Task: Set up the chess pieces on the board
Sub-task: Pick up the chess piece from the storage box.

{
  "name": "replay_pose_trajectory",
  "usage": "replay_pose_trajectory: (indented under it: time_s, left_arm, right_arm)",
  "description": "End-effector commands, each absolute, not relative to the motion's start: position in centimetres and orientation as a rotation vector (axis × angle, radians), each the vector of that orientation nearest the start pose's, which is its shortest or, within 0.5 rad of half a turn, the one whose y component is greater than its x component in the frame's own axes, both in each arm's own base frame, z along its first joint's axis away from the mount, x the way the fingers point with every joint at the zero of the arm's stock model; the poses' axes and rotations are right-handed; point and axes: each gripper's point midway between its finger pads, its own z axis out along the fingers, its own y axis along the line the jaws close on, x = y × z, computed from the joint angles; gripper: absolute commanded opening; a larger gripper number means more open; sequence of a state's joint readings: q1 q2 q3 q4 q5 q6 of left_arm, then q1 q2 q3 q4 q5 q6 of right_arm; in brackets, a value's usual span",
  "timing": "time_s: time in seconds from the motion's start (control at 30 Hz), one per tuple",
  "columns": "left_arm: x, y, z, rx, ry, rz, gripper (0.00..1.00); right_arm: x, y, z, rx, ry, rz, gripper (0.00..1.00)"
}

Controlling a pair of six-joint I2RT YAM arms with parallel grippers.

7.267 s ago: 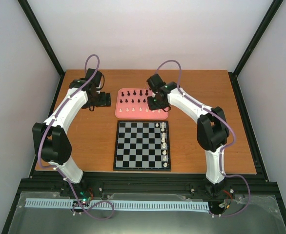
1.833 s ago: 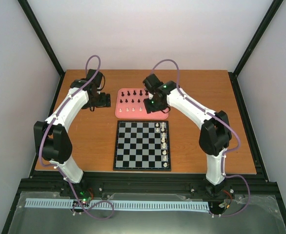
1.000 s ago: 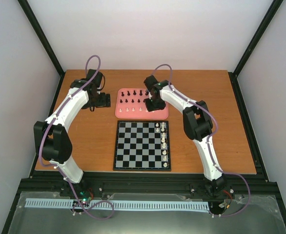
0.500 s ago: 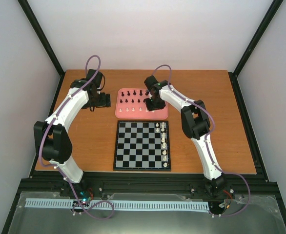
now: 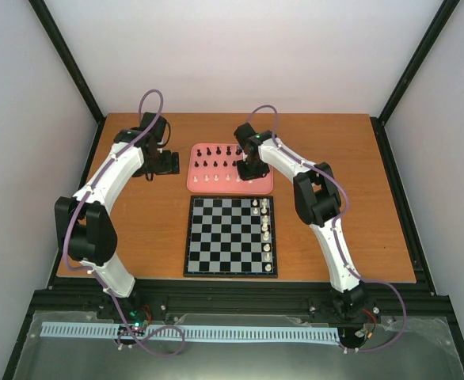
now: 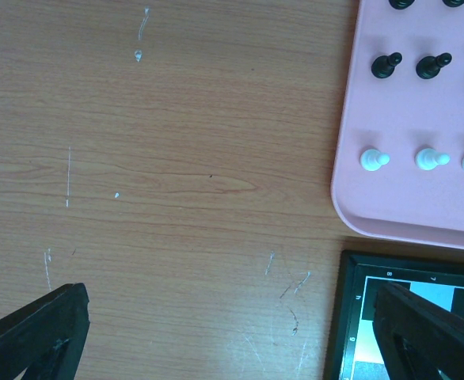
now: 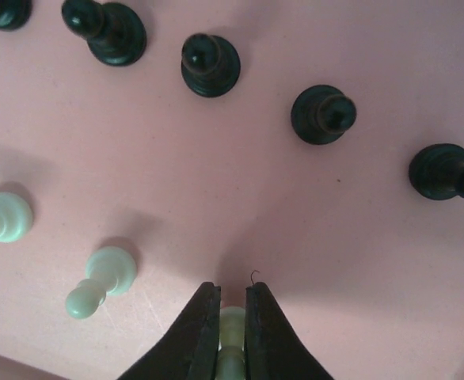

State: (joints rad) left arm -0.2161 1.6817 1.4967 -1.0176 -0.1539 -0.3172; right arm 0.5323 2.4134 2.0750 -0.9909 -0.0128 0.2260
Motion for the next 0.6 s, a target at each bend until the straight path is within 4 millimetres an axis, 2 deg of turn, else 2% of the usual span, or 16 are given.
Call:
replay_pose_trajectory:
  time_s: [0.0,0.1,0.33,0.47,0.57]
  left_arm:
    - [38.8,-5.8,17.8,-0.161,2.702,0.068,1.0]
    - [38.7,-5.8,18.1,-0.16,2.696,0.065,1.0]
    - [38.5,-5.8,18.3,-0.159,2.688,0.062,1.0]
    - [38.5,-5.8,18.7,-0.159,2.678,0.058,1.0]
    - [38.4,-5.7,18.8,-0.162,2.672,0.057,1.0]
  right_arm:
    - [45.7,26.6,3.0,-0.449,2.875,0.12,0.07]
    - [45.8,26.5,4.0,-0.458,2.858,0.112,0.03]
    - [45.9,26.1,9.3,-0.472,2.771,0.119,0.03]
    - [44.7,25.8,11.8,-0.469,2.761,0.148,0.03]
    - [42.5,25.8,12.7,-0.481,2.779,0.171,0.03]
